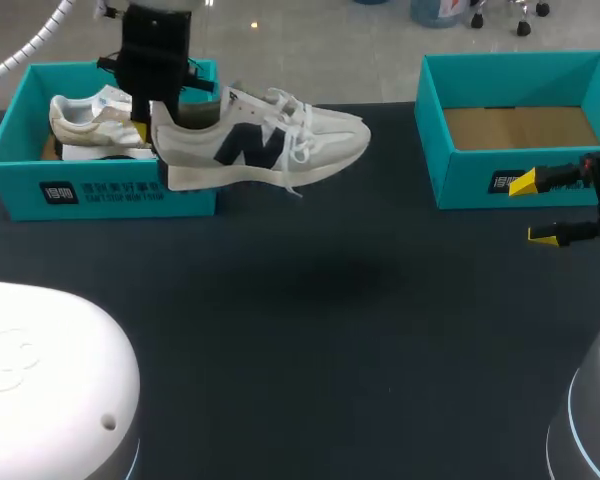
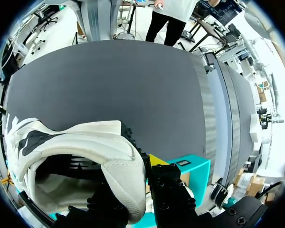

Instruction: Take the shoe out of the shoebox, open the shoe tongue, remove and reinsert the insole, then place the shoe into the shoebox

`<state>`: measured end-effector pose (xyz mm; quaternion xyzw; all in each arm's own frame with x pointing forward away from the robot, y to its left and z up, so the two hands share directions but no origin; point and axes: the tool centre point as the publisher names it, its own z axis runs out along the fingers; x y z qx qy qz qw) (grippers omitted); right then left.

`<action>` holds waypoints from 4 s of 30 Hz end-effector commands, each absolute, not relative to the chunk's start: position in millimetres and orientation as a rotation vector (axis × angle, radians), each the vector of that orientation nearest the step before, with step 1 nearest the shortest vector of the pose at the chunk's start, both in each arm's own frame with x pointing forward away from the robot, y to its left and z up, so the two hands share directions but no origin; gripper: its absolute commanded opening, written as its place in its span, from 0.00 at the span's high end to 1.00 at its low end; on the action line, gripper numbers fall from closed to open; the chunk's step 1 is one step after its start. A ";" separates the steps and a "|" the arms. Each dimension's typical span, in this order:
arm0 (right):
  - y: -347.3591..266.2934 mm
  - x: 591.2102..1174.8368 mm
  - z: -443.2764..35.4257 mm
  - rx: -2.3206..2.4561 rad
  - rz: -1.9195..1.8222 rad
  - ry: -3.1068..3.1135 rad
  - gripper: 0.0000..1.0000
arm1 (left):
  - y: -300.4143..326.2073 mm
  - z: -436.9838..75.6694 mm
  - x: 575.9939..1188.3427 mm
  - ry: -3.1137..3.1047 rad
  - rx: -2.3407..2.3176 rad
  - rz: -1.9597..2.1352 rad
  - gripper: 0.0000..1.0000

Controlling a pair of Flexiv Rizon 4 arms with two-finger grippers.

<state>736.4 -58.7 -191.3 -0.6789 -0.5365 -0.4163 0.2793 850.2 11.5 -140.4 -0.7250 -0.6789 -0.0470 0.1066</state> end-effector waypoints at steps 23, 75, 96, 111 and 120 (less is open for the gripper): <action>-58.1 735.5 -191.0 -1.826 -1.113 -1.440 0.00 | -33.2 -146.7 810.7 -2.016 -2.101 -0.264 1.00; -58.1 735.5 -191.0 -1.826 -1.113 -1.440 0.00 | -50.4 -309.6 779.0 -1.934 -2.204 -0.331 1.00; -58.1 735.5 -191.0 -1.826 -1.113 -1.440 0.00 | -48.8 -380.5 783.5 -2.059 -2.117 -0.318 1.00; -58.1 735.5 -191.0 -1.826 -1.113 -1.440 0.00 | -56.1 -372.6 771.9 -2.045 -2.116 -0.146 0.00; -58.1 735.5 -191.0 -1.826 -1.113 -1.440 0.00 | -58.5 -341.9 764.9 -2.244 -1.941 0.218 0.00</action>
